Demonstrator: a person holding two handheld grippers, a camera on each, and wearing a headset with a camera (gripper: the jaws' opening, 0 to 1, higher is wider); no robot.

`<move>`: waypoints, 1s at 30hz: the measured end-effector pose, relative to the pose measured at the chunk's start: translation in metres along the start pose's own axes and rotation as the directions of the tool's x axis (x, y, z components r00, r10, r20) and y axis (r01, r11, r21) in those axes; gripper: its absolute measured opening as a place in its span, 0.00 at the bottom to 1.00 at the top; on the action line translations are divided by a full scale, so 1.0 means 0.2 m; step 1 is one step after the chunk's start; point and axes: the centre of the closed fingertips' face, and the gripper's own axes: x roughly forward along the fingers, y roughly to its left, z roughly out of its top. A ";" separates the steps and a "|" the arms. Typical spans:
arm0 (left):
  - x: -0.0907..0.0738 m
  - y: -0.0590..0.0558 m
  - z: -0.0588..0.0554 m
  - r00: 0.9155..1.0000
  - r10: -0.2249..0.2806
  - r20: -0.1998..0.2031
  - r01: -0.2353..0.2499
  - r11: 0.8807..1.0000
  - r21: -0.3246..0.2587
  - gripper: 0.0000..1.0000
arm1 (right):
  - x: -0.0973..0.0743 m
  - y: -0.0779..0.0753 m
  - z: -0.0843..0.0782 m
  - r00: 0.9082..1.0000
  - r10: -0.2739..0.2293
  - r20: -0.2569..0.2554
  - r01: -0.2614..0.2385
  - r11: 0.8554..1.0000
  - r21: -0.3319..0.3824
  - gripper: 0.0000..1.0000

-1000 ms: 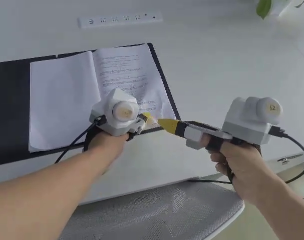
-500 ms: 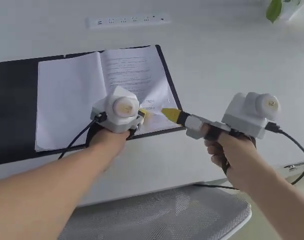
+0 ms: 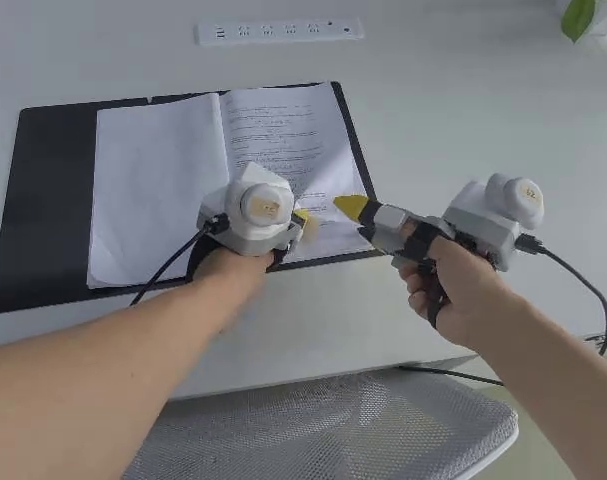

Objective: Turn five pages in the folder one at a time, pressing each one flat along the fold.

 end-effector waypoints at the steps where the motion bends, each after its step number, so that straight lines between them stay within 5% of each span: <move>1: 0.00 0.00 0.00 1.000 -0.001 0.000 0.001 1.000 0.001 0.06 | 0.00 0.00 -0.01 1.000 0.014 -0.010 -0.014 0.999 0.031 0.39; 7: 0.00 0.00 0.00 1.000 -0.004 0.000 0.004 1.000 0.000 0.06 | 0.03 -0.05 0.01 1.000 0.009 0.003 -0.010 0.996 0.089 0.27; 16: 0.00 -0.01 0.00 1.000 -0.005 0.000 0.005 1.000 -0.008 0.06 | 0.06 -0.04 -0.01 0.999 -0.034 -0.009 0.035 0.997 0.067 0.02; 30: -0.03 -0.03 0.01 0.999 -0.032 0.010 0.032 0.999 -0.043 0.13 | 0.00 -0.06 0.04 0.998 -0.039 0.048 0.034 0.994 0.102 0.00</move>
